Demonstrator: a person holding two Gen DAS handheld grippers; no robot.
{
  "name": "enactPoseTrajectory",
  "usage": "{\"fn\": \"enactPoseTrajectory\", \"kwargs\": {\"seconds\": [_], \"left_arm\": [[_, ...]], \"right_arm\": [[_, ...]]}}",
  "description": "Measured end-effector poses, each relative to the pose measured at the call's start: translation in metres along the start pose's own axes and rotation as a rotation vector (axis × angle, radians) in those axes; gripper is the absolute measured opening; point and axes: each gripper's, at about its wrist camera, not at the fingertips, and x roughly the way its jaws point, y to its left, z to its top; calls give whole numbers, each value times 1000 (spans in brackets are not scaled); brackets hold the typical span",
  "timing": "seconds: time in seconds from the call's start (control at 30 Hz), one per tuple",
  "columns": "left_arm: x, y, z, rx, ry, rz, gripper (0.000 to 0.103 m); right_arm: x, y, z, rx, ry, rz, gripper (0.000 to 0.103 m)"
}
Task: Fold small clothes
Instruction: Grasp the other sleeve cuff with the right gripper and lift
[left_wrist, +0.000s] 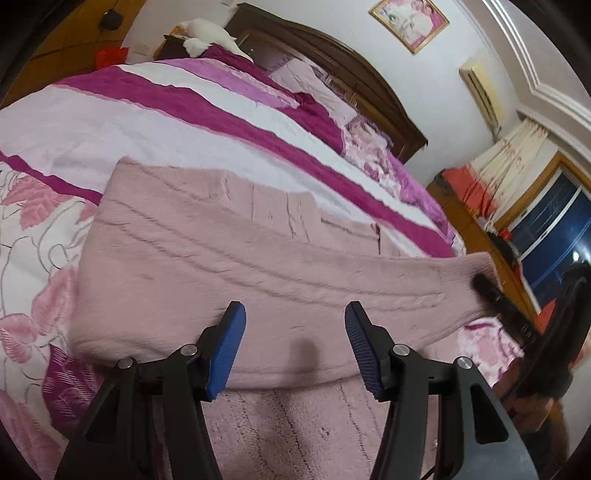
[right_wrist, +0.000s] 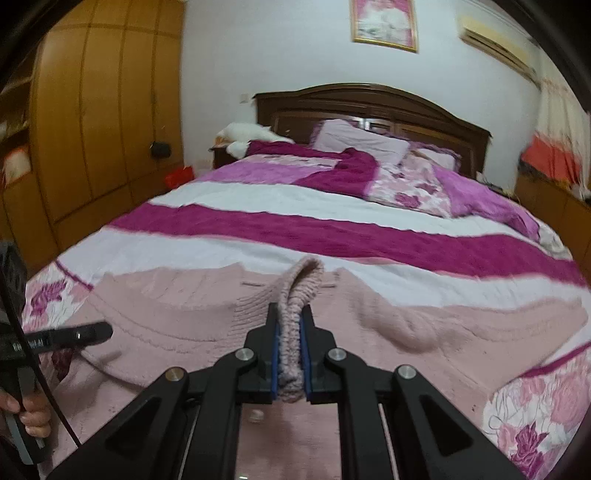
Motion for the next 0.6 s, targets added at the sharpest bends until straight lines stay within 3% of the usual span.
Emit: {"fn": "enactPoseTrajectory", "kwargs": {"seconds": [0.13,0.33,0.6], "left_arm": [[11,-14,-5,66,17,15,33],[25,-36,-11,167,48,-21,33],[30,-30,-10,105,35,-37,33]], "right_arm": [[1,-33,-1,46,12,-16,9],[-5,-73,-3,90,-1,-65,9],[5,-125,-22,191,69,-85,9]]}}
